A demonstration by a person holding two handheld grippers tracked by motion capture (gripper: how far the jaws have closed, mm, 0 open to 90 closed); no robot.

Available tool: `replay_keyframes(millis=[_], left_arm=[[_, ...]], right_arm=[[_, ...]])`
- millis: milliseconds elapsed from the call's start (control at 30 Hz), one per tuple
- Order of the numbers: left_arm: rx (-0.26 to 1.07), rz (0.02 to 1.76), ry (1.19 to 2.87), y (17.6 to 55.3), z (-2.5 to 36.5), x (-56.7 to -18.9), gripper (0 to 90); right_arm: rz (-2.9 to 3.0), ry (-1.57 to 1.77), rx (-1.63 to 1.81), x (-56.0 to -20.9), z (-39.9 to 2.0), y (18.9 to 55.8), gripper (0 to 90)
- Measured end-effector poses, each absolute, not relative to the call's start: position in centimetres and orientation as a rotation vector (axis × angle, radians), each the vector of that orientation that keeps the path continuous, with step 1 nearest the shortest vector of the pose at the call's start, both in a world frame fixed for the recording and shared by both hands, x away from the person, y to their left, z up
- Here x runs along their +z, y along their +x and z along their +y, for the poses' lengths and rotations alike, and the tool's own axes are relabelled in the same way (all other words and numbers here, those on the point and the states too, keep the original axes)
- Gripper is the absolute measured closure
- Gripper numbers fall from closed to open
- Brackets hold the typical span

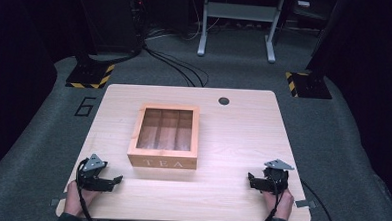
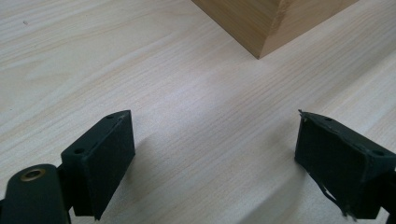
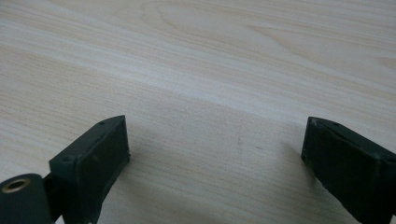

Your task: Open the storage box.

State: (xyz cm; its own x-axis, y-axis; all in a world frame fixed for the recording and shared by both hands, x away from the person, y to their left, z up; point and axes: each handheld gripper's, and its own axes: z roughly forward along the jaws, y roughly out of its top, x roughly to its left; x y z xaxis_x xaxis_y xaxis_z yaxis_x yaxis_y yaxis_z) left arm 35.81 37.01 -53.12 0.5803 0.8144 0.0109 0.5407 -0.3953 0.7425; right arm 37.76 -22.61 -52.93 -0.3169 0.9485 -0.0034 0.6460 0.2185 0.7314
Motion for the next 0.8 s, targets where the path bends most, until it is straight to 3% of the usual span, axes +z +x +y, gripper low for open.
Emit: replay_keyframes(millis=[800], left_arm=[[0.477, 1.08, 2.087, 35.8, 37.15, -53.07, 12.0]], right_arm=[[2.044, 1.469, 0.886, -52.93, -22.6, 37.75, 6.8]])
